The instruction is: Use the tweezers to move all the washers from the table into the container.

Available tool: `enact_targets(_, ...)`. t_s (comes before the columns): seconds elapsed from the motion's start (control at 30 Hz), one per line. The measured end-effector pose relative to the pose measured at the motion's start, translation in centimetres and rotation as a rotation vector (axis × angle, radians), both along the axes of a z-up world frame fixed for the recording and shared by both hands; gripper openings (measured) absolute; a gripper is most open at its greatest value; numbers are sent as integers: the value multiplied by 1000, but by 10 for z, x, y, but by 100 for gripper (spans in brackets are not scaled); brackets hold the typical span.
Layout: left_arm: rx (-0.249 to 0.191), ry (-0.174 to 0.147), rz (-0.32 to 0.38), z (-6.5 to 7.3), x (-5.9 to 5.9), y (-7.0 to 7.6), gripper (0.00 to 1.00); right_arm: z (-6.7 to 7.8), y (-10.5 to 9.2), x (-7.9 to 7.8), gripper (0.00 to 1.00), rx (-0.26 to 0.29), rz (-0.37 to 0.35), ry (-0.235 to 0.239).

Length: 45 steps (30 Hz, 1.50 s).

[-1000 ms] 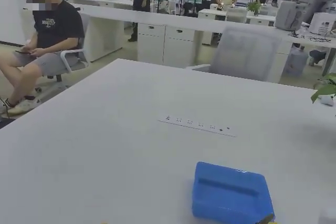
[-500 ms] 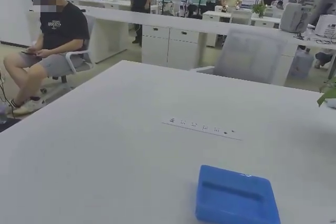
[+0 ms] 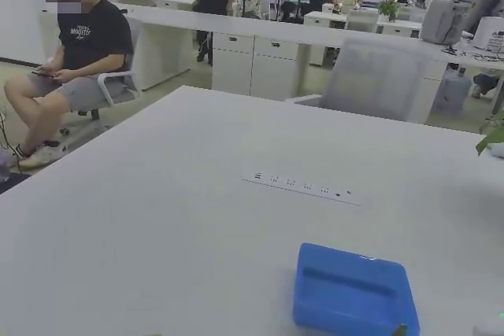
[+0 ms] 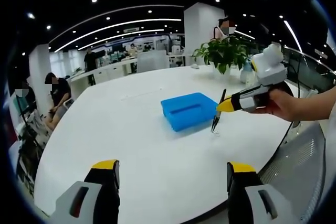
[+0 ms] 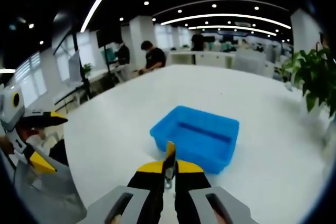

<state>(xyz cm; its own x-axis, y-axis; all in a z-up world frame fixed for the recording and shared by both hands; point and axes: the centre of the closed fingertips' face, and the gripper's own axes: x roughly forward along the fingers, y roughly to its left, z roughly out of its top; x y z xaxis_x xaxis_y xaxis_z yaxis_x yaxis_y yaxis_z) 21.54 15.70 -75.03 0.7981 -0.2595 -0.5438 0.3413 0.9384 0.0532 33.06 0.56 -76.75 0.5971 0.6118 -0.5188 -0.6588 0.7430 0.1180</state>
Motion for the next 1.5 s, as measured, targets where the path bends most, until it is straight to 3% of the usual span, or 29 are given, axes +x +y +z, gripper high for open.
enact_targets(0.3, -1, 5, 0, -2, -1, 0, 86, 42, 4, 24, 2, 59, -17, -86)
enact_targets(0.63, 3, 12, 6, -4, -1, 3, 85, 50, 3, 52, 2, 60, -32, -126)
enact_targets(0.83, 3, 15, 8, -4, 0, 2, 85, 40, 1, 65, 2, 45, -45, -118)
enact_targets(1.17, 2, 16, 12, -4, 1, 2, 85, 5, -2, 78, 2, 1, -64, -68)
enact_targets(1.5, 6, 22, 5, -5, 3, 1, 85, -21, 2, 78, 2, -29, -72, -15)
